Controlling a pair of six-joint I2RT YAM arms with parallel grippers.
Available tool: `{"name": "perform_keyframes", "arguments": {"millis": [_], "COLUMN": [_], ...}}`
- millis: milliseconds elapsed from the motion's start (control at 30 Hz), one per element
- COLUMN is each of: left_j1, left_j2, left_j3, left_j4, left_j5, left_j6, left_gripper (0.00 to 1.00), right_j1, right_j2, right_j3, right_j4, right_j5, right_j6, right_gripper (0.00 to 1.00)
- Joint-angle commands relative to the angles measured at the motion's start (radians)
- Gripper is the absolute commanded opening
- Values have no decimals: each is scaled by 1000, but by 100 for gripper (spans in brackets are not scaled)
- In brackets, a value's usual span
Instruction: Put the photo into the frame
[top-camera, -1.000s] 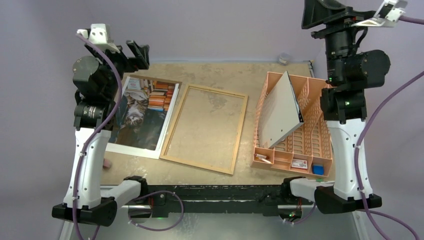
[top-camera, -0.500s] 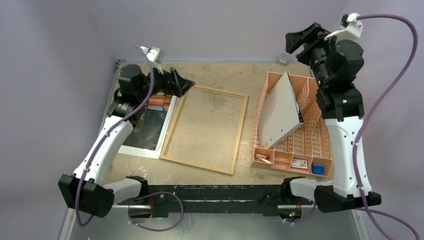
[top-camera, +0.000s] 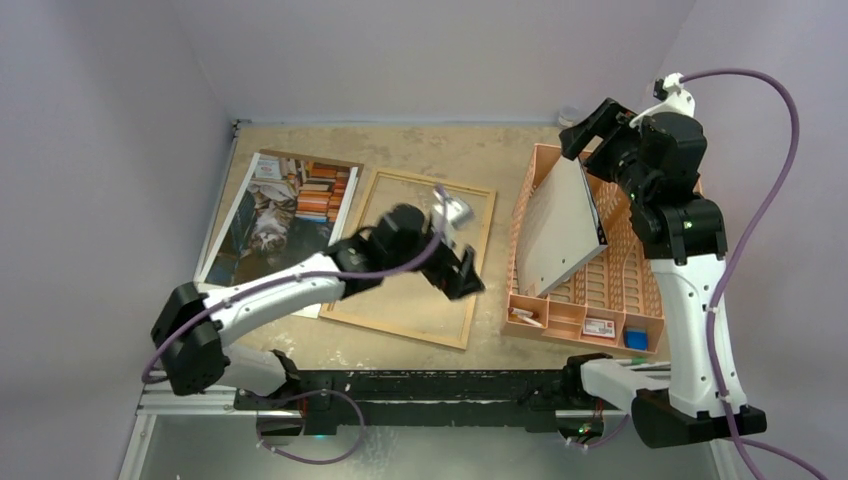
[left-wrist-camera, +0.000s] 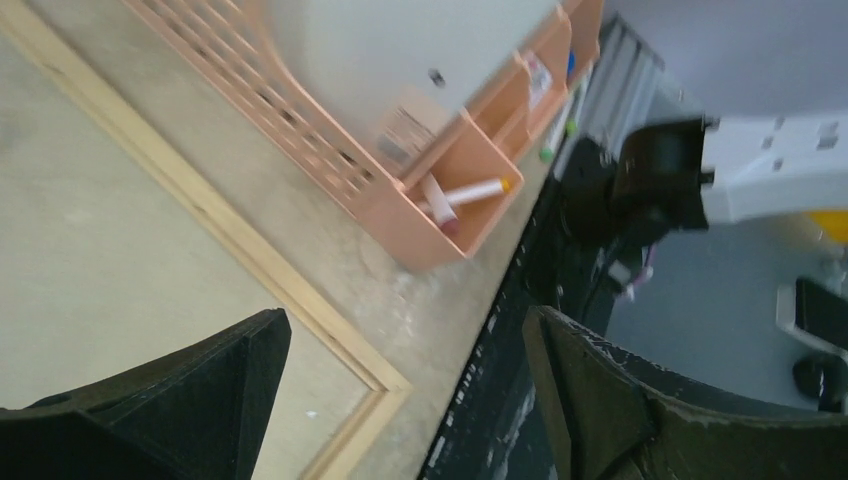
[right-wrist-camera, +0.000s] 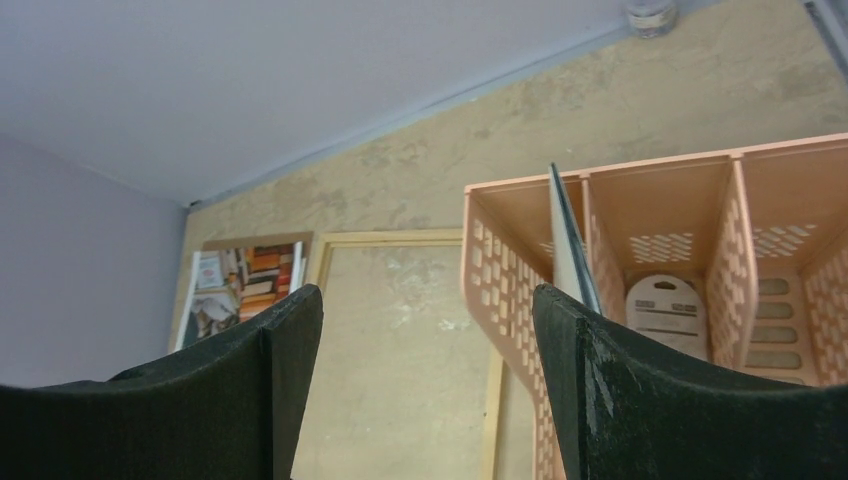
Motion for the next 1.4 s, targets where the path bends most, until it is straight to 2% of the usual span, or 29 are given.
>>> {"name": "perform_keyframes", "arguments": {"millis": [0,133,267,333,433,500,633,700,800,1000,1100,1233,1367], "left_j1": [-241,-396,-480,-504,-506,-506,-507,-507,-507,-506,-505,-496,-460], "left_j2": [75,118,166,193,233,297,398,426,466,530,564,619,677], "left_j3": [-12,-52,-111,-158,-203,-179,-86,-106,-108,-88,-49,13,71], "left_j4": [-46,-5,71,173,347,428,447,531,564,681,695,696,715], "left_j5": [-240,-414,-528,-593,-641,-657,-729,-755,-798,-799,-803,-816,-792], "left_j6": [26,-56,-144,-171,-195,-172,-172,-192,-221,-192,-168,-146,-182], "left_gripper": [91,91,85,85,87,88,88,88,88,86,83,72,70], "right_j1": [-4,-4,-4,-4,-4,-4,-5,-6,-6,-6,-6,-6,-6], "right_j2": [14,35,23,3,-16,-21,-2,-7,-18,-25,-32,-40,-49], "right_j3": [47,64,55,21,-20,-52,-56,-67,-70,-73,-72,-80,-91], "right_j4": [32,24,55,99,133,151,122,117,111,82,75,71,66], "right_j5": [-105,-132,-143,-170,-194,-218,-263,-273,-285,-289,-280,-276,-279], "right_j6": [53,106,157,175,191,193,197,203,199,190,185,184,184], "right_gripper": [79,78,78,78,77,78,77,77,77,76,76,76,75]}}
